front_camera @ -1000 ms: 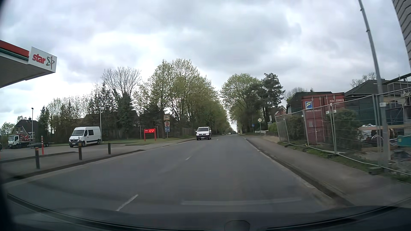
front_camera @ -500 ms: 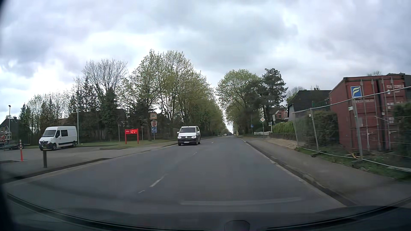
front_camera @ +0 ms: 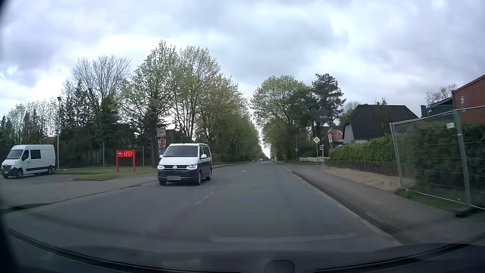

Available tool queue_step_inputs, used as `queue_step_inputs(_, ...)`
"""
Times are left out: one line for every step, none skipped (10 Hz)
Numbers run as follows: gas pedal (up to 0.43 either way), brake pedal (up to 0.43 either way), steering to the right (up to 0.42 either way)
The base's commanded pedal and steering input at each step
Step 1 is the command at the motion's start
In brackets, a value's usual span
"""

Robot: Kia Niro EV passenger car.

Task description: Follow the waypoints while adhering to traffic rules and regulations

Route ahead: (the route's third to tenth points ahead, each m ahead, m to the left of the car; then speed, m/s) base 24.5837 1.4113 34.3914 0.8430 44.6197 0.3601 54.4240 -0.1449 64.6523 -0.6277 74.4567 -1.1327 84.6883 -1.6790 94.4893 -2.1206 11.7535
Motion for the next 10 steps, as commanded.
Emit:
queue_step_inputs(0.197,0.000,0.016)
queue_step_inputs(0.197,0.000,0.015)
queue_step_inputs(0.197,0.000,0.014)
queue_step_inputs(0.197,0.000,0.014)
queue_step_inputs(0.197,0.000,0.014)
queue_step_inputs(0.197,0.000,0.013)
queue_step_inputs(0.197,0.000,0.012)
queue_step_inputs(0.197,0.006,0.010)
queue_step_inputs(0.197,0.000,0.005)
queue_step_inputs(0.197,0.000,0.004)
